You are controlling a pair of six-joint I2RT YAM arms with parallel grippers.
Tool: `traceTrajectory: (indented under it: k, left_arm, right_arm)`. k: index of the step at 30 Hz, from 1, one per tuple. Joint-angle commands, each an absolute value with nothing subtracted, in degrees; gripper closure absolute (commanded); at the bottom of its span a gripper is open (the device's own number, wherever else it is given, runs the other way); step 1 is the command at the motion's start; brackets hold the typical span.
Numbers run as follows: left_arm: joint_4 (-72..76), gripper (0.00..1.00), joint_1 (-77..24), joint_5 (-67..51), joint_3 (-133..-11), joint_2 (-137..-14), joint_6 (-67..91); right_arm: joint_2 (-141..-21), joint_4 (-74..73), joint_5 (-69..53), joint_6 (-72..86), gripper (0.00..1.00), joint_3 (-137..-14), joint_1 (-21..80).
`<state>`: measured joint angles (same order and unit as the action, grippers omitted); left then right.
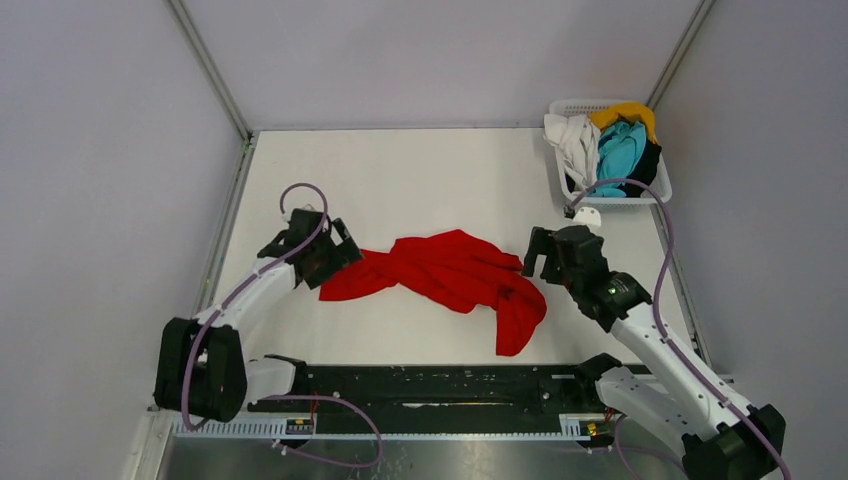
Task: Fold and stack the t-shirts
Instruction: Flatten out the tshirt
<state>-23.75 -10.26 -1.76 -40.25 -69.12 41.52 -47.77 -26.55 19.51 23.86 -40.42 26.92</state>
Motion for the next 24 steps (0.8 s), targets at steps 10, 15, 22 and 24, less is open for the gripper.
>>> traceTrajectory:
  k: [10,15,22,24]
  left_arm:
    - [-23.4,0.2,-17.7,6.0,-47.14,-89.67,46.35]
    - [-23.11,0.96,-20.0,7.63,-49.92,-94.52,46.66]
    - [-22.92,1.0,-20.74,11.71,-47.19,-87.3,46.92]
    - [-22.81,1.0,-20.72,11.99,-46.26,-84.3,47.03]
  right_arm:
    - [-50.0,-26.46,11.78,33.49,0.01,-31.65,36.82]
    - [-51.7,-30.69,15.17,37.06,0.01,-31.38,43.87]
    - [-57.61,-35.44,22.49,45.65,0.07,-31.88,56.65]
    - [-60.46,-34.2,23.1,46.99,0.1,-30.86,57.46]
